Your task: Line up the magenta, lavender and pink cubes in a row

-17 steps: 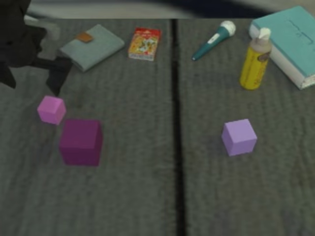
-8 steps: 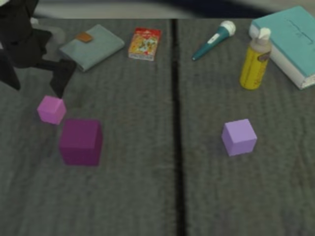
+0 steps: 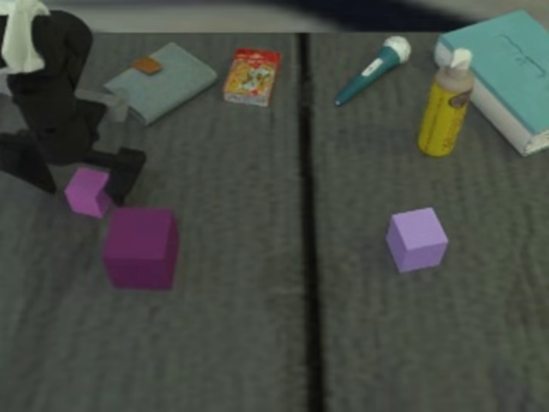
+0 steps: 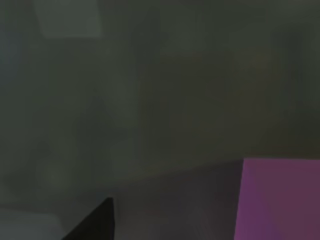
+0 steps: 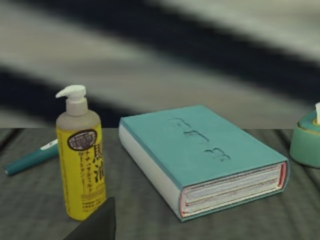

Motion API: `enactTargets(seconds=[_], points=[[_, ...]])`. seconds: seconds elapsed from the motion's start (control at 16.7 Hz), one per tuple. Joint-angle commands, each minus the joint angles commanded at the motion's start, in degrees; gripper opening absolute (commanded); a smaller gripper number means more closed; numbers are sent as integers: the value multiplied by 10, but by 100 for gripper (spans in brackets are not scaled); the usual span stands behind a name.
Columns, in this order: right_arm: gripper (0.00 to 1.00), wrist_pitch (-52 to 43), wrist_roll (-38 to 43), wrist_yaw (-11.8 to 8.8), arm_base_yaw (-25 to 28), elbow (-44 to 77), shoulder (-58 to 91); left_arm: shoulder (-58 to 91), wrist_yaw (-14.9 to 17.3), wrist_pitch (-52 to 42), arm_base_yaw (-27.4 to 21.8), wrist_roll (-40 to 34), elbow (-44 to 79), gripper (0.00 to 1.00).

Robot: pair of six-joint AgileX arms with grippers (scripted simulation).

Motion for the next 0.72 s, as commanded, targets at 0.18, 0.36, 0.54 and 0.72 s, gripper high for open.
enactTargets(seconds=[0.18,0.36,0.54,0.72], points=[[100,0,0,0,0,0,0,6,0,14,0,0,-12,100],[100,0,0,0,0,0,0,6,0,14,0,0,-12,92],[100,0,0,0,0,0,0,6,0,14,0,0,-12,70],[100,0,0,0,0,0,0,6,0,14,0,0,-12,47]])
